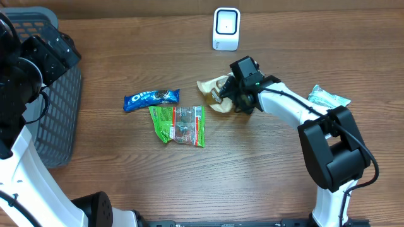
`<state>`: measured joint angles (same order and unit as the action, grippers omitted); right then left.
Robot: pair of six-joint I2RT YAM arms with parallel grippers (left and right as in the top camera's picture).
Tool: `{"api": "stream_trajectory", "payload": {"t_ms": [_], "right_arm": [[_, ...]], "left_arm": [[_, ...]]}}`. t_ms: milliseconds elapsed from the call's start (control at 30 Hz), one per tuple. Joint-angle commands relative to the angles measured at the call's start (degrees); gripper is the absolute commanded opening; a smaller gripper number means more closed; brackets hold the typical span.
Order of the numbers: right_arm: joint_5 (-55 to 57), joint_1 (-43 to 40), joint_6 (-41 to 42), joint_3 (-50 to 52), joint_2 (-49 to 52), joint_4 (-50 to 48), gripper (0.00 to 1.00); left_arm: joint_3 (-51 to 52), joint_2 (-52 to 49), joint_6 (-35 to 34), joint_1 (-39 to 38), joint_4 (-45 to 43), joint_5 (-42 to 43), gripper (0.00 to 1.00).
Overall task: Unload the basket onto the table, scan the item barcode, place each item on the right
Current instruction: 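Lift the brown cookie bag and carry it toward the scanner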
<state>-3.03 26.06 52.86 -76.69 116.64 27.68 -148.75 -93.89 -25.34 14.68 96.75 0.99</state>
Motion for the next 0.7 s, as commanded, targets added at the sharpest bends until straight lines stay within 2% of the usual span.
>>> {"api": "stream_trajectory", "payload": {"t_ms": [0, 67, 100, 200, 267, 367, 533, 667], "right_arm": [[-3.0, -2.9, -19.4, 0.3, -0.9, 0.1, 0.74], [-8.1, -4.7, -30.9, -0.2, -0.9, 1.0, 0.78], [-11.1, -5.7, -37.6, -0.4, -0.9, 1.6, 0.84], [-16.4, -7.7, -52.5, -1.7, -0.9, 5.3, 0.9], [-16.3, -9.2, -57.4, -3.4, -0.9, 8.9, 0.93], [-18.4, -12.3, -55.8, -6.9, -0.9, 13.1, 0.98], [-28.8, -16.0, -39.5, -7.5, -0.7, 12.7, 0.96], [-29.5, -15.3, -36.2, -4.9, -0.7, 9.2, 0.96]], "left_arm": [[0.1, 0.2, 0.7, 0.3, 0.0, -0.6, 1.0], [0.1, 0.2, 0.7, 0.3, 0.0, -0.6, 1.0], [0.1, 0.2, 0.7, 0.3, 0.0, -0.6, 1.0], [0.1, 0.2, 0.7, 0.3, 0.0, -0.6, 1.0], [0.1, 0.2, 0.7, 0.3, 0.0, -0.6, 1.0], [0.1, 0.2, 0.7, 0.3, 0.0, -0.6, 0.99], [0.1, 0.2, 0.7, 0.3, 0.0, -0.6, 1.0], [0.1, 0.2, 0.7, 0.3, 0.0, -0.6, 1.0]]}}
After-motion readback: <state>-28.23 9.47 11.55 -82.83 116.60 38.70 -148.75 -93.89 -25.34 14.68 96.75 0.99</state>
